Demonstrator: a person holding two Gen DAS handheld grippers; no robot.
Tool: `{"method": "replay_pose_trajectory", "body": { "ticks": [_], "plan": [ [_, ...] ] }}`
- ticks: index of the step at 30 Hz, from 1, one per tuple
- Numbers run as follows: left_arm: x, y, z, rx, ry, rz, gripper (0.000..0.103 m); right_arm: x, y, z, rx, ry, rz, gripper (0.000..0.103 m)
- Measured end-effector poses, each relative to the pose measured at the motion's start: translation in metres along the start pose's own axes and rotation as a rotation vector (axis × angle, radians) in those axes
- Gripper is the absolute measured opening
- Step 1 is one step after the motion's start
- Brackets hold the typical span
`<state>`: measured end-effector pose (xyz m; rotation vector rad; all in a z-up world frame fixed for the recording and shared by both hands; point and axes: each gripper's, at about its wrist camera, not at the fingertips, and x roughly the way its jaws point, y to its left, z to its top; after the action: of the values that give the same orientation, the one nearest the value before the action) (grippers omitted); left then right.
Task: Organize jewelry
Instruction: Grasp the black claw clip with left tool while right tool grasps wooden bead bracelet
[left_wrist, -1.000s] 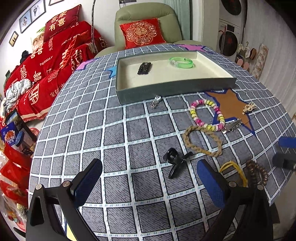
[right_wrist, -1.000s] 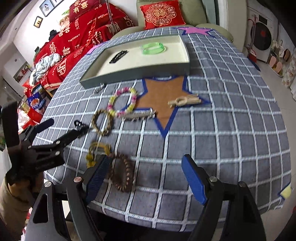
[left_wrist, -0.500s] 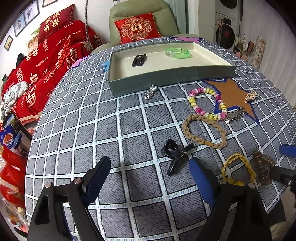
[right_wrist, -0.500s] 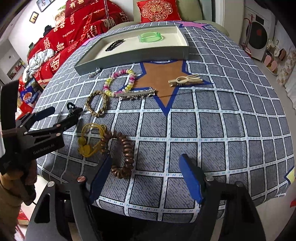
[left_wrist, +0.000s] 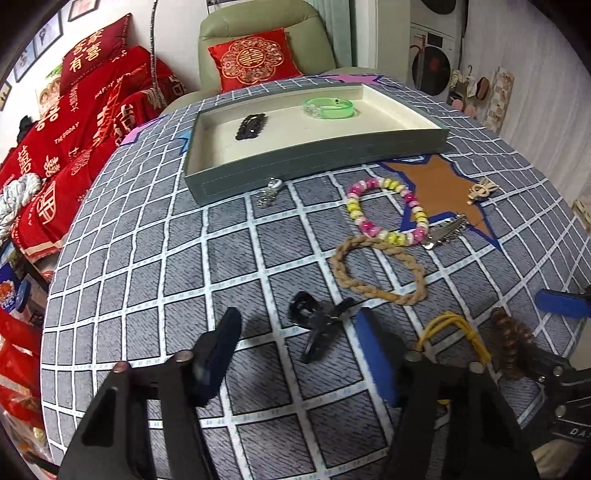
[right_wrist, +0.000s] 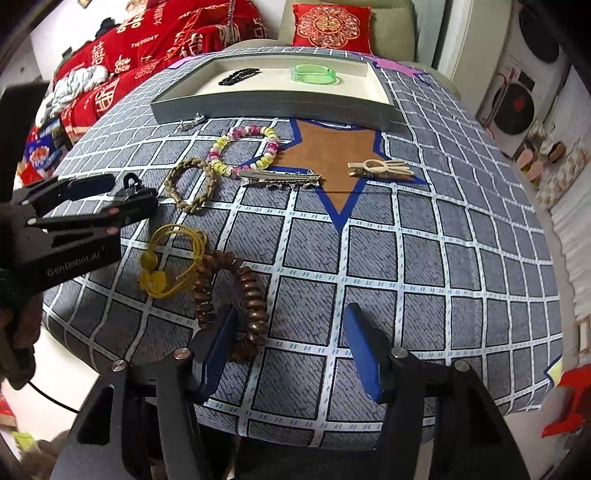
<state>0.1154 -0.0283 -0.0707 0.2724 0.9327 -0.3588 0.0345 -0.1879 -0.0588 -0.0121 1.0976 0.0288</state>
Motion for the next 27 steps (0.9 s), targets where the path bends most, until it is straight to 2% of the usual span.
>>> {"method": "replay_pose_trajectory", "body": {
  "ticks": [2,5,7,8,10,11,19,27],
  "plan": [
    [-0.001,-0.002,-0.001,0.008,-0.002,-0.004,0.063,0.0,0.0,0.0,-0.001,-0.001,0.0,0.061],
    [-0.002,-0.005,-0.001,0.008,0.001,-0.039,0.041,-0.001,0.002,-0.001,-0.013,-0.005,0.006,0.053],
    [-0.003,-0.007,-0.001,0.014,-0.002,-0.036,0.035,-0.002,0.004,-0.001,-0.02,-0.008,0.008,0.041],
    [-0.003,-0.008,-0.002,0.016,-0.003,-0.038,0.034,-0.003,0.006,-0.001,-0.022,-0.01,0.009,0.037],
    [-0.004,-0.007,-0.002,0.011,-0.007,-0.037,0.034,-0.003,0.007,-0.001,-0.022,-0.014,0.011,0.019],
    [-0.004,-0.006,-0.003,0.001,-0.008,-0.039,0.034,-0.004,0.007,-0.001,-0.02,-0.016,0.012,0.015],
    [-0.011,0.003,-0.006,-0.056,-0.01,-0.047,0.034,-0.006,-0.005,-0.003,0.036,-0.021,0.059,0.014],
    [-0.033,0.012,0.003,-0.083,-0.053,-0.045,0.034,-0.016,-0.03,0.004,0.127,-0.036,0.124,0.014]
  ]
}}
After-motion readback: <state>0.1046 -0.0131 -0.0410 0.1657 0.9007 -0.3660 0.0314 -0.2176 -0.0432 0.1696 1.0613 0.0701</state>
